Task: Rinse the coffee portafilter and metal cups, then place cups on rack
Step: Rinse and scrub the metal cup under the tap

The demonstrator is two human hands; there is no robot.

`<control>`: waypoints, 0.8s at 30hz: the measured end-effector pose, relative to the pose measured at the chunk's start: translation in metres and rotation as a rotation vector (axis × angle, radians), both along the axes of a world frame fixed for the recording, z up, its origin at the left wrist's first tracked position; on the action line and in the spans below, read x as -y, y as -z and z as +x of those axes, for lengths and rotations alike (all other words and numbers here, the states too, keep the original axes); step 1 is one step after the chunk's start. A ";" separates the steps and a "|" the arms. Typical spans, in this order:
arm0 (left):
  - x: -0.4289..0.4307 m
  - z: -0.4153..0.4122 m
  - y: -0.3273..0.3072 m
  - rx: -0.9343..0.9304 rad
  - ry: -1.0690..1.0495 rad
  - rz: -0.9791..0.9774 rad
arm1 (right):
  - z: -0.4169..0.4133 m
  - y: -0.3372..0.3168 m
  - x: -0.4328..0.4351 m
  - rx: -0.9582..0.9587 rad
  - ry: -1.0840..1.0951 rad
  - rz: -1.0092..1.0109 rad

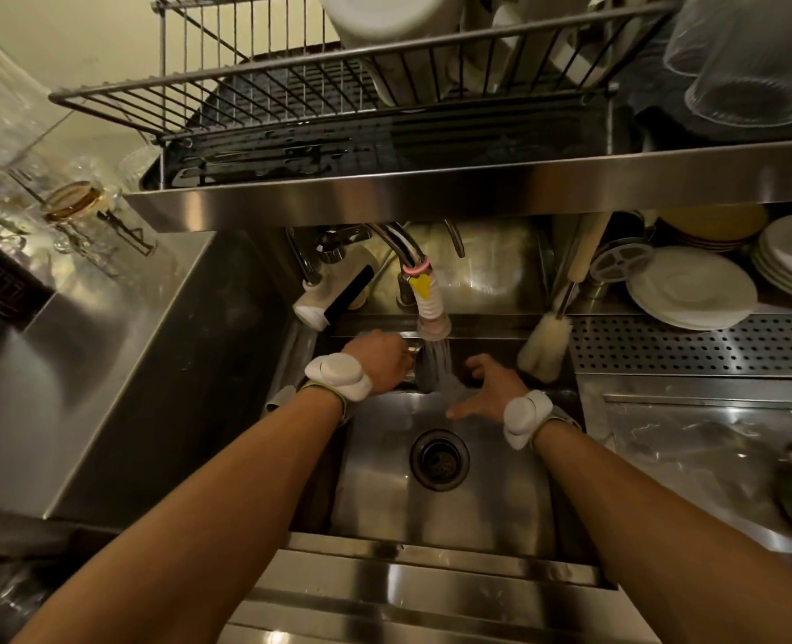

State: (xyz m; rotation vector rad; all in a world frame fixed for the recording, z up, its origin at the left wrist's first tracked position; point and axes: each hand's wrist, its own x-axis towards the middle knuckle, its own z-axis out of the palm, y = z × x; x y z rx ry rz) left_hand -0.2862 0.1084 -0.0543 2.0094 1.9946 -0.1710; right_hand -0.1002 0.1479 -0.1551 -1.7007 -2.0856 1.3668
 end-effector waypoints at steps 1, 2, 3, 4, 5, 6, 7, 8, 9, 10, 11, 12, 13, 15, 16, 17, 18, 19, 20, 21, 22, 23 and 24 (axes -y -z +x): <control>-0.001 0.000 0.001 -0.031 0.021 0.006 | 0.001 -0.001 0.000 0.003 -0.005 -0.001; -0.001 -0.001 0.001 -0.063 0.043 0.015 | 0.001 -0.002 0.000 0.005 -0.012 -0.002; -0.002 -0.001 0.002 -0.089 0.061 0.024 | 0.001 -0.003 0.000 0.007 -0.017 -0.001; -0.001 -0.001 0.003 -0.108 0.074 0.030 | 0.001 -0.003 0.000 0.011 -0.020 0.002; -0.002 -0.001 0.003 -0.122 0.086 0.038 | 0.001 -0.005 -0.001 0.014 -0.020 0.005; -0.002 -0.001 0.003 -0.134 0.096 0.042 | 0.001 -0.005 -0.001 0.018 -0.018 0.007; -0.002 -0.002 0.003 -0.145 0.103 0.044 | 0.001 -0.007 -0.001 0.020 -0.016 0.008; -0.001 -0.002 0.003 -0.154 0.109 0.046 | 0.001 -0.008 -0.001 0.024 -0.016 0.011; -0.001 -0.003 0.003 -0.164 0.115 0.046 | 0.001 -0.009 0.000 0.030 -0.020 0.013; 0.000 -0.003 0.003 -0.173 0.121 0.048 | 0.001 -0.010 0.000 0.036 -0.023 0.015; 0.000 -0.004 0.003 -0.183 0.130 0.051 | 0.001 -0.010 -0.001 0.040 -0.025 0.014; 0.001 -0.004 0.002 -0.191 0.142 0.054 | 0.001 -0.011 0.000 0.038 -0.026 0.010; 0.001 -0.004 0.000 -0.199 0.152 0.058 | 0.001 -0.012 0.001 0.031 -0.027 0.004; 0.002 -0.004 -0.002 -0.221 0.169 0.077 | 0.001 -0.014 0.002 0.025 -0.033 0.000; 0.007 -0.005 -0.004 -0.235 0.173 0.088 | 0.000 -0.016 0.006 0.024 -0.044 0.008; 0.007 -0.005 -0.005 -0.251 0.178 0.095 | -0.001 -0.017 0.007 0.023 -0.046 0.017; 0.006 -0.005 -0.005 -0.267 0.186 0.099 | -0.001 -0.017 0.006 0.024 -0.045 0.025; 0.007 -0.004 -0.005 -0.285 0.194 0.099 | -0.001 -0.018 0.007 0.026 -0.046 0.028; 0.007 -0.004 -0.005 -0.299 0.205 0.095 | -0.001 -0.019 0.007 0.030 -0.050 0.026; 0.007 -0.003 -0.005 -0.309 0.217 0.093 | -0.002 -0.019 0.007 0.038 -0.054 0.020; 0.008 -0.003 -0.006 -0.317 0.227 0.092 | -0.002 -0.020 0.007 0.045 -0.058 0.017; 0.009 -0.003 -0.006 -0.321 0.236 0.095 | -0.003 -0.021 0.007 0.052 -0.062 0.018; 0.011 -0.003 -0.007 -0.320 0.241 0.099 | -0.003 -0.021 0.008 0.059 -0.063 0.024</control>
